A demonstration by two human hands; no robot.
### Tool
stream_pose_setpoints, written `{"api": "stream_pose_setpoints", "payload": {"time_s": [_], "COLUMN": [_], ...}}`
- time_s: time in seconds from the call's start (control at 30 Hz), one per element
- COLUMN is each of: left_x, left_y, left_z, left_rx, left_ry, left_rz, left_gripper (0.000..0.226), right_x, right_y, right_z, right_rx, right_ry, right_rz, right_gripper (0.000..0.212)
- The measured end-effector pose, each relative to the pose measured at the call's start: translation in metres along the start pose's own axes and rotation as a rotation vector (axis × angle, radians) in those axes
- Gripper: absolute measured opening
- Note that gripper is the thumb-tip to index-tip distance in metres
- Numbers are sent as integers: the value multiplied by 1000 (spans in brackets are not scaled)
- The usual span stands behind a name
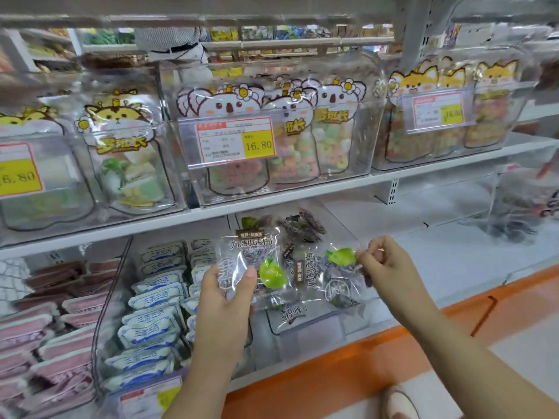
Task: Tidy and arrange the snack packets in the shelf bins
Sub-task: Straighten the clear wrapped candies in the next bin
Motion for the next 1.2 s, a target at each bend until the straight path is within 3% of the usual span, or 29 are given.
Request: {"api": "stream_pose_setpoints", "payload": {"time_s": [0.07,0.17,0.37,0.5,0.73,0.83,0.93,1.1,1.17,1.2], "left_x": [2,1,-6,-8,-5,-7,-9,-7,-9,-11], "left_y": [-1,-4,-9,-16,-18,-21,-20,-10,-6,-3], "left_z": [4,10,28,50,77,86,87,79,73,70], "left_rx": [-9,-24,-50,17,83,152,199,227,226,226], "left_ry": [6,43,118,204,67,39,20,107,140,151], "left_rz": [0,2,0,18,-71,-96,-130,-45,2,28], "left_gripper": [74,73,74,86,57,70,43,69,65,58], "right_x": [-17,-30,-14,-5,-14,-18,-19,-8,-1,1], "right_y": [-11,-21,-28,-44,-42,-43,-39,-31,-23,-17], "right_z": [2,7,19,32,21,26,25,20,16,15], "right_rx": [-44,-54,76,170,18,32,61,183,214,227], "right_ry": [248,540,793,737,581,536,498,353,224,153], "right_rz": [173,357,359,321,217,204,198,130,68,53], "right_gripper": [12,34,36,41,29,25,21,21,27,41]}}
Point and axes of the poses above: each hand's wrist, its own y-axis towards the middle knuckle, its own z-axis out of the palm, x = y × z, the point moved 6 cm from there along y, towards the middle knuckle, and after that the axes turned 2 degrees about y, right-handed, at the moved point
